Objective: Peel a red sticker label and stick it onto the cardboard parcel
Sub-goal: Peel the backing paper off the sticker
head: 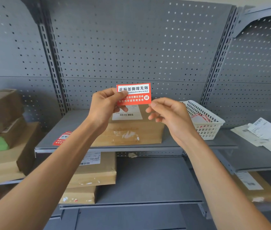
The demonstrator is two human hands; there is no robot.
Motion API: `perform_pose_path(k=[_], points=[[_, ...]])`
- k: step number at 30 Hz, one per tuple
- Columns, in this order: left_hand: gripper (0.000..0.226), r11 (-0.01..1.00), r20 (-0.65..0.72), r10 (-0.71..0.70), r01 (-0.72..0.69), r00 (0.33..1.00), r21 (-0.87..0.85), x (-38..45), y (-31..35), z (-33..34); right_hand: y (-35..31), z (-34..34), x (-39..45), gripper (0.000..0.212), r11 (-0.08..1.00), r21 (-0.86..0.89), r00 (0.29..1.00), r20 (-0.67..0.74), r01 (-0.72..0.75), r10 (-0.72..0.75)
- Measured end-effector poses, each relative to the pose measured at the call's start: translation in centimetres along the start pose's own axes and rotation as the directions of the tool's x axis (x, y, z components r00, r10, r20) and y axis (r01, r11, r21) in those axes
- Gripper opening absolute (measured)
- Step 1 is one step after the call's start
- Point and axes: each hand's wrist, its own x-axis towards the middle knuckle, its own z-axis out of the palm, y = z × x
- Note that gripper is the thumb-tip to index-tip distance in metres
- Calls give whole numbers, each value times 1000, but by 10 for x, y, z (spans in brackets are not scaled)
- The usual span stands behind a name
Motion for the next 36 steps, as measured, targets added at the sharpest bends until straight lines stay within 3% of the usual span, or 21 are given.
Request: perform_pose_path(k=[7,8,10,12,15,19,36], points=[[13,998,-12,-55,55,998,-6,-3,2,-4,1,10,-2,14,999,-15,999,-26,36,-37],[24,998,-54,-57,59,997,32,-4,1,-4,2,12,-2,15,999,-20,998,-39,49,-50],[47,988,-210,34,-2,977,153,-6,1,-4,1,15,-3,15,996,-39,995,-70,75,-78],[40,926,-301,265,-155,916,344,-13,1,-4,-1,19,-3,15,993,-57,989,-91,108,-113],[9,805,-149,475,-360,867,471,-30,5,4,-3,26,-5,15,976,-128,977,-97,176,-189],[2,778,23,455,-410,890,477,-46,10,16,-3,36,-10,16,944,-204,961,-47,259,-273],[16,695,86,527,-487,845,529,-61,15,14,-8,37,-21,15,793,-436,891,47,425,-452]])
